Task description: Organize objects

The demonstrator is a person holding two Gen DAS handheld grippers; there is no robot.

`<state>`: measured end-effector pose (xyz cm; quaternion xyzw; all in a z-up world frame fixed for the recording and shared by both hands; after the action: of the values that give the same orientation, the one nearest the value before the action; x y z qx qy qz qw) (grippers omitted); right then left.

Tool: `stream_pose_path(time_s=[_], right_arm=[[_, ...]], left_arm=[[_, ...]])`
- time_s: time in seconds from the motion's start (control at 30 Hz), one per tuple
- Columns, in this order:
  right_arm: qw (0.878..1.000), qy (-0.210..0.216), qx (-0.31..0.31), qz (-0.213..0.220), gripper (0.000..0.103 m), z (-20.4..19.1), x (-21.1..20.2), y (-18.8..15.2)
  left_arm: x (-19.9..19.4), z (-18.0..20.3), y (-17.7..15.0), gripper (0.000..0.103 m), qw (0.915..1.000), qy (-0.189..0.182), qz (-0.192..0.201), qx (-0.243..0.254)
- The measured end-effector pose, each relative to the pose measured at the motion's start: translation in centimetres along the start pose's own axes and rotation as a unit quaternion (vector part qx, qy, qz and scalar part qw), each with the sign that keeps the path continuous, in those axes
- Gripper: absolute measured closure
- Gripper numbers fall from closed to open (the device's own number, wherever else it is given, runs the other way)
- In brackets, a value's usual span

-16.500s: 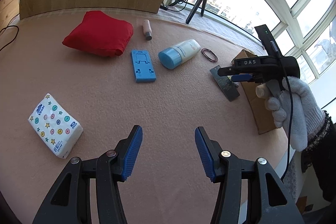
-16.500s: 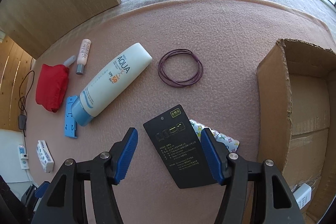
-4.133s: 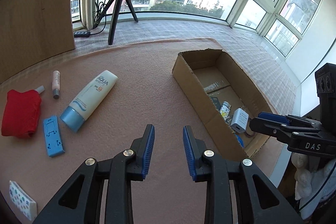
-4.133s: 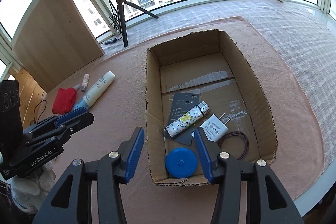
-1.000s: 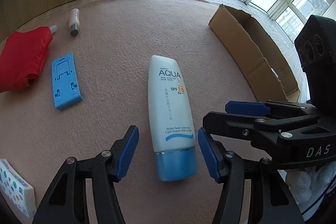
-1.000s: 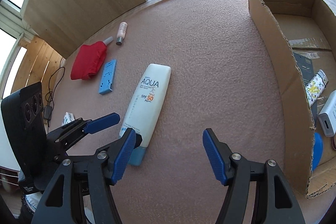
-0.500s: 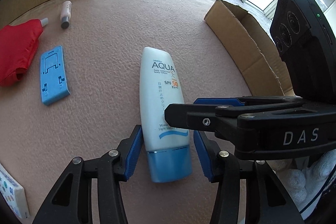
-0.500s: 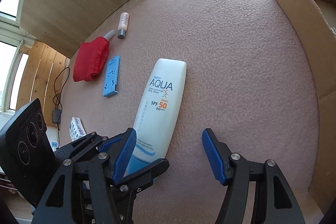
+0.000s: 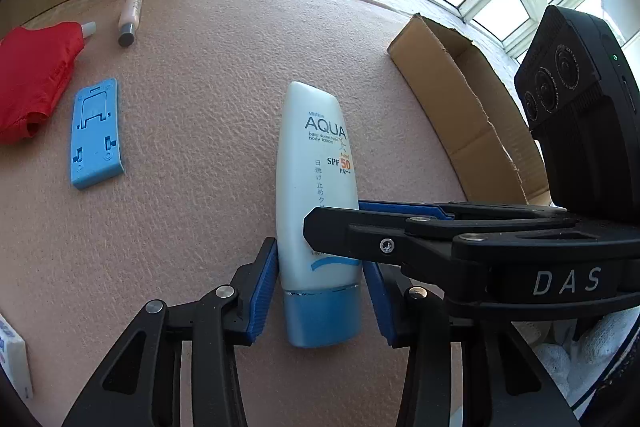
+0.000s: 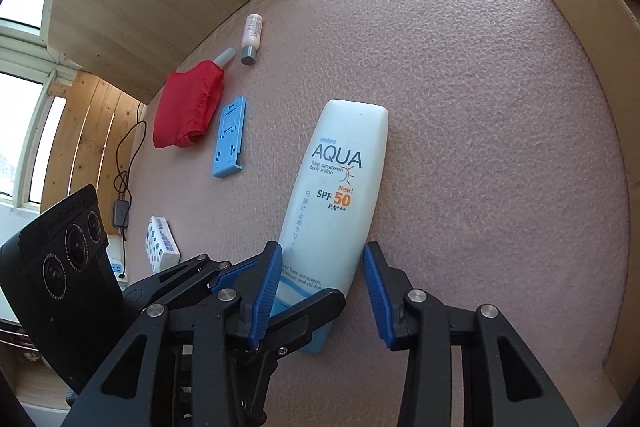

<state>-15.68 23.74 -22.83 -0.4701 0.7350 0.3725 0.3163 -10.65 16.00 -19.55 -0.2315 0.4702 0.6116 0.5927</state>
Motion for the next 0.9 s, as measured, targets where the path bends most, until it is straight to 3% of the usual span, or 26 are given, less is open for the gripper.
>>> stream_pose_path(time_s=[0.23, 0.53, 0.9], right_arm=[[0.999, -0.01, 0.004, 0.03, 0.065, 1.0, -3.2, 0.6], [0.996, -0.025, 0.008, 0.086, 0.065, 3.2, -10.0, 2.5], [0.991, -0.057, 0.019, 0.122, 0.065, 8.4, -15.9, 3.5]], left_arm=[[-0.9, 3.8, 1.2, 0.059, 0.9995, -0.011, 0.021, 0.023], [-0.9, 11.1, 5.3, 0.059, 0.9962, -0.033, 0.05, 0.063], [2.9, 18.3, 8.1, 0.059, 0.9937, -0.052, 0.047, 0.087]])
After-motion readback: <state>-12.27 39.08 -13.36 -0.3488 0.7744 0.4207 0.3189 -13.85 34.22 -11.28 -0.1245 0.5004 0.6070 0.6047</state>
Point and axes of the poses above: each gripper's, at about its wrist camera, not at the fingertips, and x roughly the way its jaws point, z to its right, y to its top, the point moved 5 cm from there along x, roughly the way its jaws point, and after that the axes turned 9 degrees about -x, right-handed, at the moved point
